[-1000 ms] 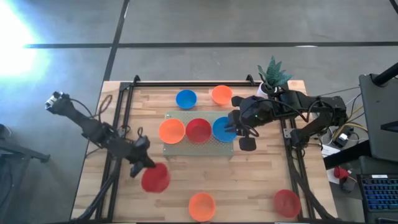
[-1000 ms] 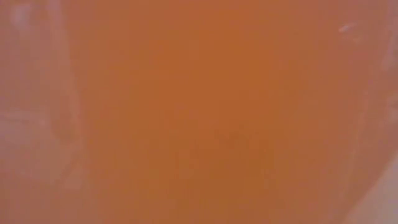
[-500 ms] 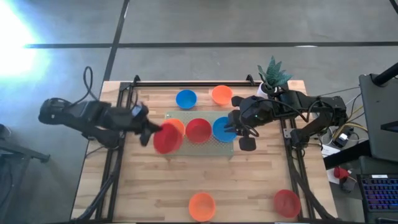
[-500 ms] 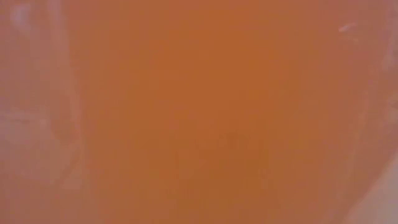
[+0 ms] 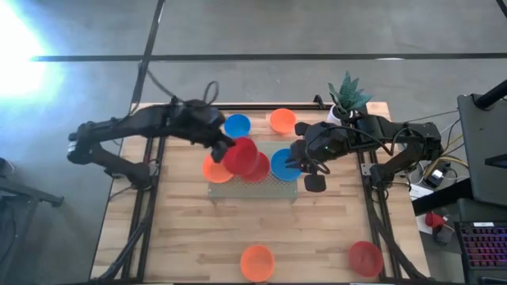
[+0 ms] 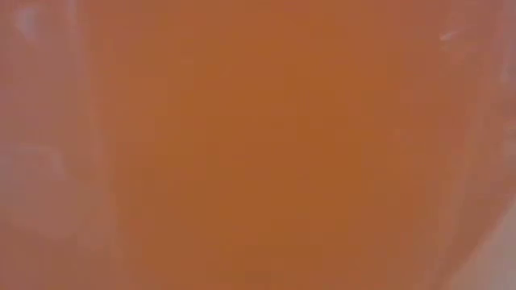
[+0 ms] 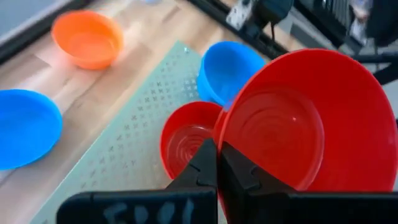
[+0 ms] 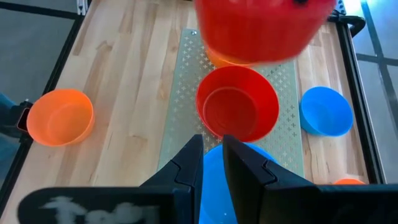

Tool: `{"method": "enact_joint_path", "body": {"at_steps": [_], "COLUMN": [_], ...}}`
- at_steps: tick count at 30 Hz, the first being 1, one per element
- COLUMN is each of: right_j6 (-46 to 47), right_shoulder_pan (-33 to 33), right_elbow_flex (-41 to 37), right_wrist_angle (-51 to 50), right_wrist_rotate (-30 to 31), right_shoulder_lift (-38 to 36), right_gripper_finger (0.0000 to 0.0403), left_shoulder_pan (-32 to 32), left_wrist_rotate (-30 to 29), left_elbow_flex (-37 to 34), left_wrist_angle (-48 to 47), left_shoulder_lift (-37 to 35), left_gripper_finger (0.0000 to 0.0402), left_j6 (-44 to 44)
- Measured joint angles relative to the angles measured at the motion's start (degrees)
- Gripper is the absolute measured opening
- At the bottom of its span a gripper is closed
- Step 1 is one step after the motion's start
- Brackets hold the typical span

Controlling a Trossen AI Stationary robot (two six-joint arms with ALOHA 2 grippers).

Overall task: Pick & Place Mini bowls
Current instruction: Stack the left red bowl on top of the other red bowl on the shelf

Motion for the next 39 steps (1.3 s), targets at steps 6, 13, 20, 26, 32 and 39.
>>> {"method": "enact_joint_path", "body": {"at_steps": [6, 13, 20, 26, 32, 39], "right_j6": [0.0, 0.02, 0.0, -0.26, -0.46, -0.48], "right_shoulder_pan": [0.0, 0.0, 0.0, 0.0, 0.0, 0.0], "right_elbow_flex": [0.0, 0.0, 0.0, 0.0, 0.0, 0.0], "right_wrist_angle": [-0.02, -0.04, -0.04, -0.06, -0.05, -0.05], "right_wrist_rotate": [-0.01, 0.0, 0.0, -0.01, 0.0, -0.02], "right_shoulder_lift": [0.0, 0.0, 0.0, 0.0, 0.0, 0.0], "right_gripper_finger": [0.0057, 0.0057, 0.0057, 0.0057, 0.0057, 0.0057], "left_shoulder_pan": [2.01, 2.87, 2.91, 2.89, 2.89, 2.89], "left_wrist_rotate": [3.49, 4.18, 4.07, 3.92, 3.9, 3.92], "left_elbow_flex": [2.52, 4.25, 4.07, 3.96, 3.93, 3.9], "left_wrist_angle": [-0.32, -3.36, -3.48, -3.51, -3.52, -3.5], "left_shoulder_lift": [7.89, 13.13, 14.33, 14.38, 14.38, 14.38], "left_gripper_finger": [0.0, 0.0, 0.0, 0.0005, 0.0018, 0.0046], "left_j6": [3.59, 5.04, 5.7, 8.41, 8.43, 8.37]}}
